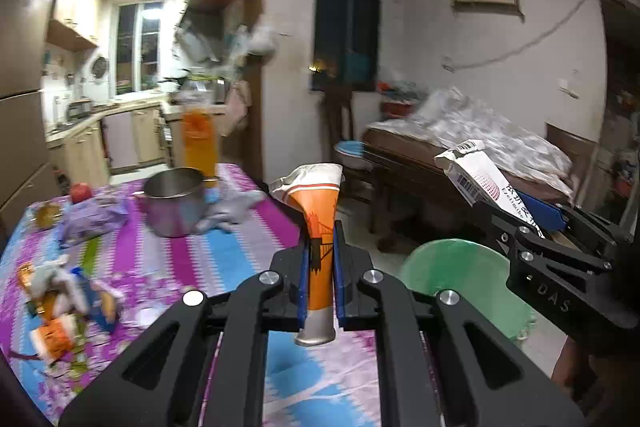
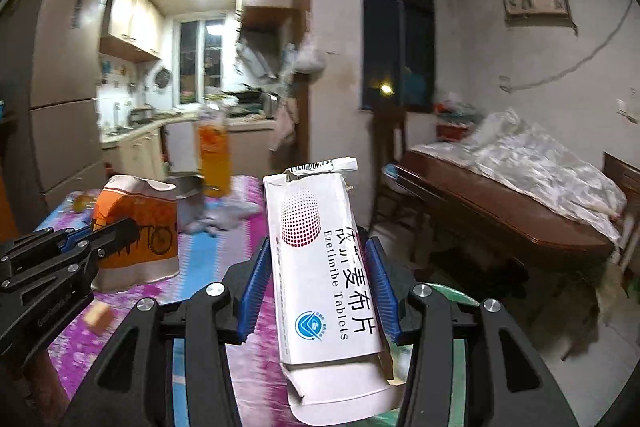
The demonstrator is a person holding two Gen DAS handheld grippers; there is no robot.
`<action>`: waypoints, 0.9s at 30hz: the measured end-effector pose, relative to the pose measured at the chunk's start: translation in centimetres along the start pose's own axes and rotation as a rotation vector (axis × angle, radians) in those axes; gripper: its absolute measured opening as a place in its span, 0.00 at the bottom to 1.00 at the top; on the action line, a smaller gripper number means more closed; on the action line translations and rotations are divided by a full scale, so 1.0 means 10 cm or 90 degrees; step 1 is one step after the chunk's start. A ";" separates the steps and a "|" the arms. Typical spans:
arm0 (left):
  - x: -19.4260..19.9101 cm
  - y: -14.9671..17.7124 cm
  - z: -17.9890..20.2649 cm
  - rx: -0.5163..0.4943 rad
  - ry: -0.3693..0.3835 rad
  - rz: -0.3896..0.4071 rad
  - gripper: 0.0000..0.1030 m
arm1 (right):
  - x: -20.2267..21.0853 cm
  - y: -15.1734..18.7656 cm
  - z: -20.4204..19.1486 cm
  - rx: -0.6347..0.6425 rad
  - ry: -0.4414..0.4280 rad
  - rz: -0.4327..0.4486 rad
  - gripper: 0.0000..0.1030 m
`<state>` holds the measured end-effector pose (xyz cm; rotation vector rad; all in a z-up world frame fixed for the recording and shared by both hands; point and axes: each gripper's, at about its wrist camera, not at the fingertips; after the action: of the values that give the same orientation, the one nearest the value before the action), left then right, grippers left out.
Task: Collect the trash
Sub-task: 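Carry the orange cup and white box with both tools over the trash bin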
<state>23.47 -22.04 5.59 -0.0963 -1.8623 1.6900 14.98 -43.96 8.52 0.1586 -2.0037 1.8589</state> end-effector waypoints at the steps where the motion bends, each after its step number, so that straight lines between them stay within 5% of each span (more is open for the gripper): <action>1: -0.07 -0.01 0.09 -0.004 0.014 -0.007 0.08 | -0.01 0.00 0.14 -0.004 0.012 -0.009 0.48; 14: -0.84 0.08 1.20 -0.077 0.136 -0.127 0.08 | -0.56 0.29 1.28 -0.064 0.086 -0.160 0.48; 27: -1.43 0.32 1.52 -0.116 0.136 -0.249 0.08 | -0.99 0.74 1.66 -0.094 0.085 -0.278 0.48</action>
<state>26.67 -41.13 -2.85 0.0132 -1.7367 1.1964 17.91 -61.19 -2.51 0.3861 -1.8291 1.4078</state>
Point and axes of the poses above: each gripper's, at about its wrist camera, not at the fingertips, and x roughly against the way its jaws point, z to its right, y to its underside, and after that the axes turned 5 degrees about -y, right-handed
